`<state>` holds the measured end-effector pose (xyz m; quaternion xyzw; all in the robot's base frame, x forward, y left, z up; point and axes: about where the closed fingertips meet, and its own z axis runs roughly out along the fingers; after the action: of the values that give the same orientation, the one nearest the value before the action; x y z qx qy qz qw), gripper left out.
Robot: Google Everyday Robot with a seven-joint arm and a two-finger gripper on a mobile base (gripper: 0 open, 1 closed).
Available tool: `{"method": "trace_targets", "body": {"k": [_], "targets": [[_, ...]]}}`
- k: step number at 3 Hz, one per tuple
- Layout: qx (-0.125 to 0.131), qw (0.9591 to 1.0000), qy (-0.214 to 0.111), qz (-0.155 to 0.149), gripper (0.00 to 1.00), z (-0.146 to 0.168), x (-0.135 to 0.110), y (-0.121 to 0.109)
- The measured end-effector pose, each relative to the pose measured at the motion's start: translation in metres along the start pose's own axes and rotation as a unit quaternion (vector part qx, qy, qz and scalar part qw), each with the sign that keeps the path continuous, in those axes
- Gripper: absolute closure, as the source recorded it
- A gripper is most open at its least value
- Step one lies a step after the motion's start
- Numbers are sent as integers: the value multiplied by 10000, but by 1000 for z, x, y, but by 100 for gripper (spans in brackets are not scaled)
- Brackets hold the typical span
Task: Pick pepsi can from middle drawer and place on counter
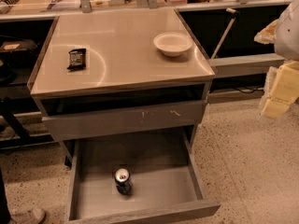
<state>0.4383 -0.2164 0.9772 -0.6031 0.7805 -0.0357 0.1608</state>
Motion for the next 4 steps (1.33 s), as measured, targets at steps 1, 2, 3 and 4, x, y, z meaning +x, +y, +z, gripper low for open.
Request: {"method": "trace_targets", "body": {"k": [1,2,3,4], "targets": [[0,10000,0,0,0,0,0,0],[27,10000,-76,23,0,3,0,1],[-63,9990,-448,60,0,32,-11,25],[-539,9962,-686,13,0,96,-22,66]]}}
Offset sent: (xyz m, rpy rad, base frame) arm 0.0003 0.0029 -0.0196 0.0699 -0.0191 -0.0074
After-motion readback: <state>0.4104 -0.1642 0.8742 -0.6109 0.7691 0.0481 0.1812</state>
